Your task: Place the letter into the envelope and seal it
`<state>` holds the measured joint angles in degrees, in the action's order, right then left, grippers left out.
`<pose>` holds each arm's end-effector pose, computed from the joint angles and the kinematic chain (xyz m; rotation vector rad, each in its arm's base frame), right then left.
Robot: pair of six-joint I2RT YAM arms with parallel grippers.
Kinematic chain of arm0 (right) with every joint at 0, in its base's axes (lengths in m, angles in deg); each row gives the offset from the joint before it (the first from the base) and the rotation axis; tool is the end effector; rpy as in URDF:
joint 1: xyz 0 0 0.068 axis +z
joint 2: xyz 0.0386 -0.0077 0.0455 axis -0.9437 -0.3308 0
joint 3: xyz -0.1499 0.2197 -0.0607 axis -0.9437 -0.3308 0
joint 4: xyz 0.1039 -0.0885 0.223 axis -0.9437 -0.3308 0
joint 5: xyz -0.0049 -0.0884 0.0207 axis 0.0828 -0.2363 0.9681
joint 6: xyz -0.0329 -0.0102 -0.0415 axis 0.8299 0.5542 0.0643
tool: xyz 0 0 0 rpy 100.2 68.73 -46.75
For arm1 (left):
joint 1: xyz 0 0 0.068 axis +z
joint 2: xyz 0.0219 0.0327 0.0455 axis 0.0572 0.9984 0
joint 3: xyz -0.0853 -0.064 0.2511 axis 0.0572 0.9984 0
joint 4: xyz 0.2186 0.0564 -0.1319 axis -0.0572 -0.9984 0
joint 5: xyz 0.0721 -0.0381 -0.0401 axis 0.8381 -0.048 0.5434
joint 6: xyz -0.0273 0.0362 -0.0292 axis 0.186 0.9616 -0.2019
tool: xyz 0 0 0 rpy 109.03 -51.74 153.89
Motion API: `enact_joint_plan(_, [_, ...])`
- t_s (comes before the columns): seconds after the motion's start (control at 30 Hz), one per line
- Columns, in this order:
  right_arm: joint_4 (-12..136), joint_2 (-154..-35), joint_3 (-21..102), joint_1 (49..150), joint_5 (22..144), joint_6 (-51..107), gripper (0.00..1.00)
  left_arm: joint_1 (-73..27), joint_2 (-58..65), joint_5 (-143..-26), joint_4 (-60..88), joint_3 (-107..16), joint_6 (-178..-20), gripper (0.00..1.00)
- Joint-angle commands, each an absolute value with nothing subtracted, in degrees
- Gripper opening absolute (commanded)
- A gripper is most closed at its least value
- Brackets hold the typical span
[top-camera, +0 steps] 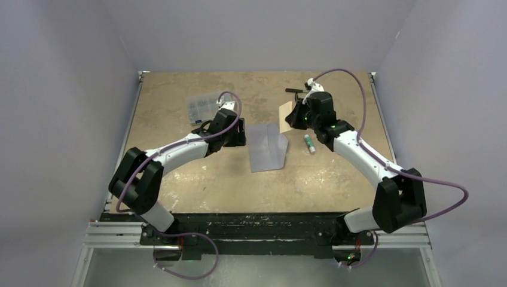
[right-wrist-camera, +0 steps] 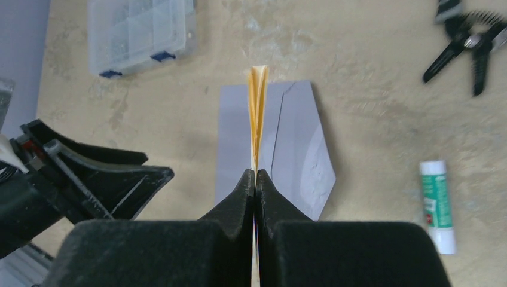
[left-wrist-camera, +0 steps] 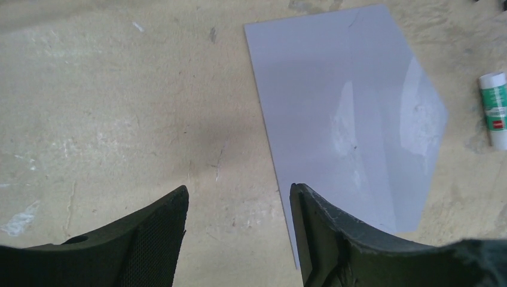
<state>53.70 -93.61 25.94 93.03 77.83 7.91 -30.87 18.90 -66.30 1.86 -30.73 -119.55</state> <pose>0.2981 0.1244 0.2972 0.0580 2.1176 0.5726 0.2856 -0.1864 0.2175 -0.0539 2.3461 -0.3876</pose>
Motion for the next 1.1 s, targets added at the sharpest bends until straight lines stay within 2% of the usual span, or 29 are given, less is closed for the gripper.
enact_joint_plan(0.0, [61.24, -97.61, 20.1, 92.72, 85.81, 0.16, 0.0, -31.0, 23.12, -67.07, 2.37, -31.65, -124.8, 0.62])
enact_joint_plan(0.23, [62.53, -103.71, 17.85, 92.74, 86.16, 1.5, 0.0, -31.0, 29.79, -68.21, 3.65, -33.4, -125.3, 0.62])
enact_joint_plan(0.5, [65.37, -109.71, 17.26, 92.72, 85.83, 4.43, 0.0, -31.0, 35.57, -71.51, 3.15, -36.54, -124.49, 0.48])
enact_joint_plan(1.07, [69.45, -114.82, 16.98, 92.96, 87.31, 4.15, 0.0, -31.0, 39.34, -80.62, 5.55, -34.37, -130.87, 0.42])
